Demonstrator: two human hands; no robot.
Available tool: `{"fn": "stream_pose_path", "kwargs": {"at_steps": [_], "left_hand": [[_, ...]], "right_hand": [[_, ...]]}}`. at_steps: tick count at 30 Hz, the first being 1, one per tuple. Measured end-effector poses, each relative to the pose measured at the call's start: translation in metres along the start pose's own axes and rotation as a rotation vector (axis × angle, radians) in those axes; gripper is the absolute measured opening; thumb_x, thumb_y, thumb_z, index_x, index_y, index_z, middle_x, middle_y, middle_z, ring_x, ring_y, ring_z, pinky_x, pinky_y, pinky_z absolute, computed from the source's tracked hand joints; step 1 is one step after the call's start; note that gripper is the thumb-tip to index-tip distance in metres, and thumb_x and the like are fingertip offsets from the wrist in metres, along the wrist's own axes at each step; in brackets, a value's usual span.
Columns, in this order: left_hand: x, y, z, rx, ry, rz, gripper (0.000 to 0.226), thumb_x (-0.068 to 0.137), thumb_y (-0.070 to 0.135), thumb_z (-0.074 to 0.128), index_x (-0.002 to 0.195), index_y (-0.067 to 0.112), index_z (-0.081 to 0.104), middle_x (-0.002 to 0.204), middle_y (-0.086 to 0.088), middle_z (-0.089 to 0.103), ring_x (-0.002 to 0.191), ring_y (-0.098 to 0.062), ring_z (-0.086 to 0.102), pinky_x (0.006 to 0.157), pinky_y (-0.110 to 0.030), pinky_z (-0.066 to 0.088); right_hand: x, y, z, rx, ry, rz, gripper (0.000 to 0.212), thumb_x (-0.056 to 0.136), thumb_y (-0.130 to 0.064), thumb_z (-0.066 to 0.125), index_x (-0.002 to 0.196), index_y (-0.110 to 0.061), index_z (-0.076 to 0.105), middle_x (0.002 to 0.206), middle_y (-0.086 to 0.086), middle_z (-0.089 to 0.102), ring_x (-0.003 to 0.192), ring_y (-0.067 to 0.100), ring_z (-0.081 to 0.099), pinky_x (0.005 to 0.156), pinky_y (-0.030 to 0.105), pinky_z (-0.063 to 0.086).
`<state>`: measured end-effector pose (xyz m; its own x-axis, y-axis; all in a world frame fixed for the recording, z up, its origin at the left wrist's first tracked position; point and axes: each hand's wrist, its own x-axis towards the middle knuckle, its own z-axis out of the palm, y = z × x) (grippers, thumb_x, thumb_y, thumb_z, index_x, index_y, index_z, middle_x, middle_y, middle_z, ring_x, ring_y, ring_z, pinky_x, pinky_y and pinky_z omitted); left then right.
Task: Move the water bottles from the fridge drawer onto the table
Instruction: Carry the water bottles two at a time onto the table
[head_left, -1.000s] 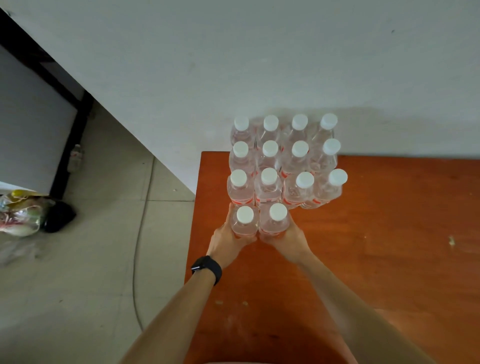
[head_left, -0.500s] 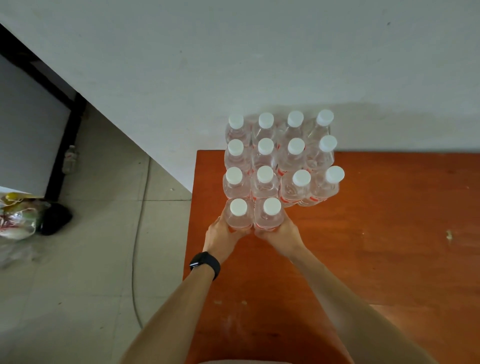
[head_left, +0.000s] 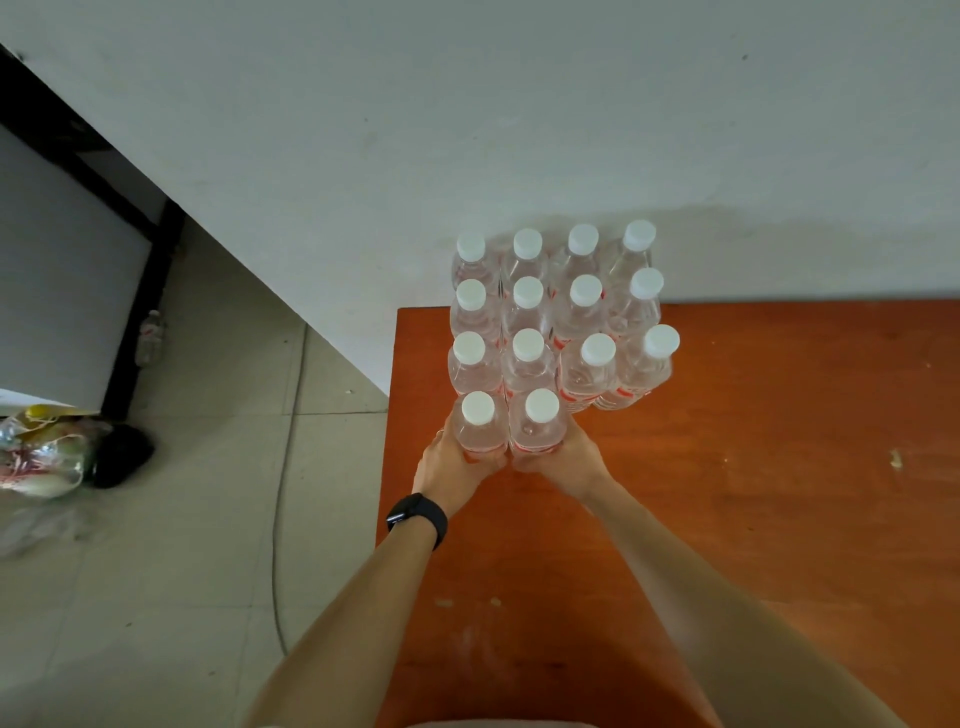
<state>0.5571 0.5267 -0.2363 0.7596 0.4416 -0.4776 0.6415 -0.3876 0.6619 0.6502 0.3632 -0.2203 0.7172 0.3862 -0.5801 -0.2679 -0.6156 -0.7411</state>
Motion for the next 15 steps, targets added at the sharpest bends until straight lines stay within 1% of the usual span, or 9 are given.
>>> {"fn": "stream_pose_path", "kwargs": {"at_steps": [2, 3, 6, 8, 10, 11, 13, 14, 15], "left_hand": [[0.001, -0.002, -0.002, 0.021, -0.022, -0.007, 0.084, 0.065, 0.062, 0.076, 0.138, 0.038, 0.043, 0.127, 0.011, 0.062, 0.117, -0.015, 0.060, 0.094, -0.040, 0.055], [-0.002, -0.001, -0.004, 0.032, -0.026, -0.016, 0.086, 0.066, 0.058, 0.077, 0.141, 0.038, 0.040, 0.130, 0.009, 0.060, 0.119, -0.017, 0.058, 0.095, -0.042, 0.055], [-0.016, 0.003, -0.009, 0.081, -0.041, -0.080, 0.074, 0.082, 0.040, 0.076, 0.145, 0.027, 0.040, 0.140, -0.002, 0.054, 0.123, -0.025, 0.057, 0.092, -0.039, 0.053], [-0.028, -0.001, -0.006, 0.114, -0.076, -0.132, 0.064, 0.091, 0.040, 0.070, 0.146, 0.023, 0.041, 0.145, -0.005, 0.052, 0.126, -0.026, 0.056, 0.093, -0.037, 0.051], [-0.042, -0.001, 0.000, 0.154, -0.128, -0.136, 0.058, 0.095, 0.041, 0.064, 0.145, 0.023, 0.043, 0.146, -0.004, 0.052, 0.129, -0.025, 0.054, 0.097, -0.037, 0.050], [-0.047, -0.001, 0.003, 0.171, -0.157, -0.126, 0.055, 0.096, 0.042, 0.062, 0.145, 0.025, 0.044, 0.146, -0.003, 0.052, 0.130, -0.024, 0.054, 0.098, -0.037, 0.050], [-0.059, 0.009, 0.018, 0.224, -0.209, -0.076, 0.050, 0.098, 0.044, 0.060, 0.143, 0.028, 0.048, 0.146, -0.001, 0.053, 0.130, -0.021, 0.054, 0.100, -0.035, 0.049], [-0.064, 0.016, 0.027, 0.263, -0.231, -0.044, 0.047, 0.098, 0.045, 0.059, 0.141, 0.029, 0.050, 0.145, 0.000, 0.055, 0.129, -0.020, 0.055, 0.101, -0.035, 0.049], [-0.071, 0.027, 0.039, 0.313, -0.251, -0.002, 0.046, 0.097, 0.046, 0.058, 0.140, 0.030, 0.052, 0.143, 0.001, 0.056, 0.127, -0.019, 0.056, 0.101, -0.034, 0.049]], "right_hand": [[-0.004, 0.000, -0.005, -0.037, -0.021, 0.011, 0.094, 0.065, -0.022, 0.090, 0.144, -0.030, 0.039, 0.130, -0.008, 0.061, 0.120, 0.019, 0.059, 0.095, 0.030, 0.048], [-0.008, 0.001, -0.008, -0.053, -0.027, 0.023, 0.095, 0.067, -0.021, 0.089, 0.146, -0.028, 0.037, 0.136, -0.005, 0.059, 0.124, 0.022, 0.056, 0.095, 0.031, 0.046], [-0.028, 0.007, -0.021, -0.108, -0.004, 0.074, 0.091, 0.075, -0.025, 0.085, 0.150, -0.028, 0.034, 0.151, -0.001, 0.045, 0.133, 0.025, 0.049, 0.096, 0.036, 0.049], [-0.048, 0.017, -0.033, -0.117, 0.010, 0.098, 0.079, 0.082, -0.030, 0.079, 0.149, -0.028, 0.036, 0.153, -0.003, 0.042, 0.125, 0.023, 0.057, 0.090, 0.036, 0.055], [-0.073, 0.031, -0.046, -0.128, 0.035, 0.103, 0.067, 0.088, -0.035, 0.072, 0.146, -0.029, 0.041, 0.152, -0.004, 0.044, 0.119, 0.018, 0.060, 0.086, 0.032, 0.055], [-0.083, 0.041, -0.051, -0.141, 0.051, 0.100, 0.062, 0.090, -0.038, 0.069, 0.145, -0.030, 0.043, 0.150, -0.004, 0.045, 0.121, 0.016, 0.058, 0.088, 0.030, 0.053], [-0.109, 0.065, -0.068, -0.145, 0.071, 0.093, 0.052, 0.093, -0.041, 0.063, 0.142, -0.031, 0.047, 0.139, 0.000, 0.057, 0.123, 0.023, 0.058, 0.093, 0.037, 0.052], [-0.122, 0.078, -0.076, -0.145, 0.069, 0.089, 0.048, 0.095, -0.041, 0.060, 0.141, -0.032, 0.048, 0.127, 0.000, 0.064, 0.113, 0.026, 0.065, 0.087, 0.039, 0.055], [-0.138, 0.095, -0.089, -0.162, 0.073, 0.083, 0.046, 0.097, -0.041, 0.058, 0.141, -0.031, 0.049, 0.114, -0.003, 0.067, 0.093, 0.020, 0.071, 0.075, 0.035, 0.058]]}}
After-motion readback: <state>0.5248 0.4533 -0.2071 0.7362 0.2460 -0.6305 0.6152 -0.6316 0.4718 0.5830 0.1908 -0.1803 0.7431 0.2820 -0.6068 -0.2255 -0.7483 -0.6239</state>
